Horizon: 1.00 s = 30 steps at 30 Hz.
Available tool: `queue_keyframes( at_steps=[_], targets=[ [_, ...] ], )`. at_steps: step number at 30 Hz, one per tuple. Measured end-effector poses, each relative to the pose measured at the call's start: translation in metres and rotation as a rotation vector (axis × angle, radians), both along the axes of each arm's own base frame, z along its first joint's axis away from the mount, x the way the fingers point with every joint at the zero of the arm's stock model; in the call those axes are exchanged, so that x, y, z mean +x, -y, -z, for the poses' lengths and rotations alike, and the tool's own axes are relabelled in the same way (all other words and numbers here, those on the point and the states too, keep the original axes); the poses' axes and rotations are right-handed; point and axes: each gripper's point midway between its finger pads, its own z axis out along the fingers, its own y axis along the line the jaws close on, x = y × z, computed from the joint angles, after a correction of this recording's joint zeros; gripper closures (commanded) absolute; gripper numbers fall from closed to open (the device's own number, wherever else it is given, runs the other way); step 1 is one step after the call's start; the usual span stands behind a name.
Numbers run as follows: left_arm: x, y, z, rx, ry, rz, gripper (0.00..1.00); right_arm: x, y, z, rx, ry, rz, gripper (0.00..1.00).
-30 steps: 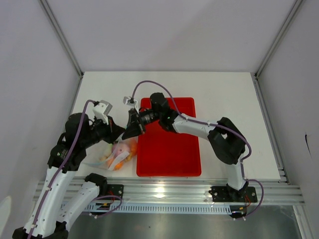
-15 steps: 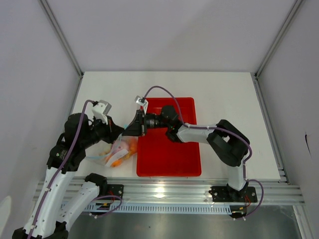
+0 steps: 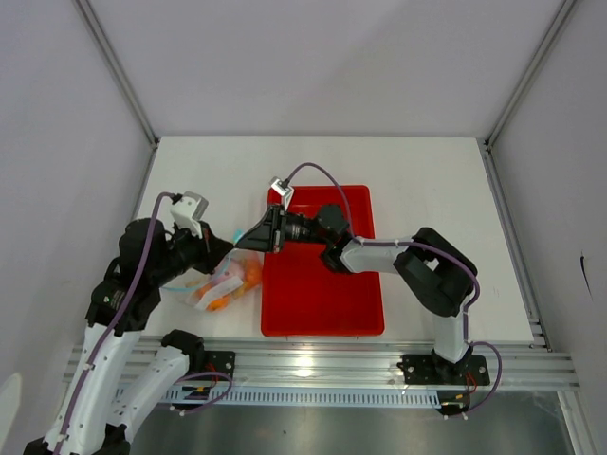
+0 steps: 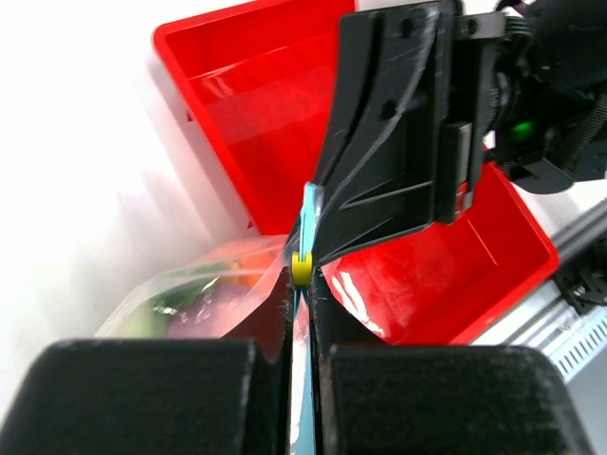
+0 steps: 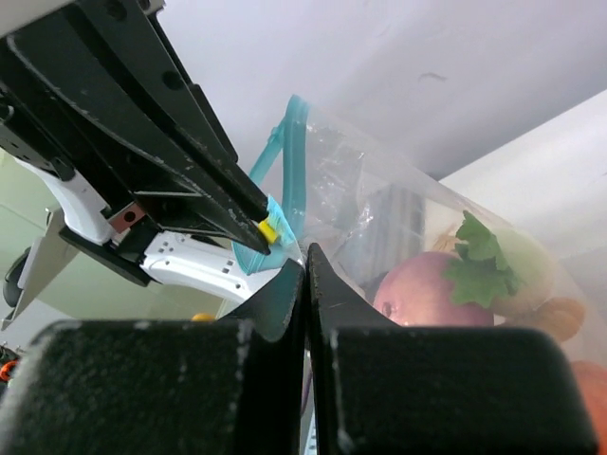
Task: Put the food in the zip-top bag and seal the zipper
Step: Zip the zipper food storage bag at the center of the board.
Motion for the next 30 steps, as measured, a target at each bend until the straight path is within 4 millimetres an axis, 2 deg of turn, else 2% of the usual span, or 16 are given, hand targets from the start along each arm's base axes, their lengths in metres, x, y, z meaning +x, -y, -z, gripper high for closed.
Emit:
queue_keyframes(
  at_steps=[13, 19, 20, 23, 25, 26, 30],
  targets=[
    [-0.01, -0.027, 0.004, 0.05, -0.004, -0.137, 1.0, 0.021, 0.017, -0.004, 0.041, -0.084, 0.049, 1.0],
    [-0.019, -0.037, -0.001, 0.063, 0.01, -0.174, 0.99, 0.019, 0.004, -0.019, 0.059, -0.007, -0.042, 0.99],
    [-0.019, -0.038, -0.002, 0.065, 0.01, -0.179, 0.99, 0.017, 0.002, -0.021, 0.06, 0.015, -0.071, 0.79],
    [-0.02, -0.039, 0.0, 0.071, -0.001, -0.181, 0.99, 0.007, -0.002, -0.02, 0.03, 0.076, -0.162, 0.43],
    [-0.019, -0.039, 0.002, 0.075, -0.011, -0.18, 0.99, 0.004, -0.003, -0.01, -0.017, 0.12, -0.201, 0.3],
    [-0.018, -0.038, 0.003, 0.076, -0.015, -0.18, 1.0, 0.003, -0.005, -0.003, -0.05, 0.14, -0.213, 0.27],
    [-0.017, -0.037, 0.003, 0.079, -0.02, -0.174, 0.99, 0.0, -0.01, 0.025, -0.191, 0.223, -0.256, 0.24]
  ],
)
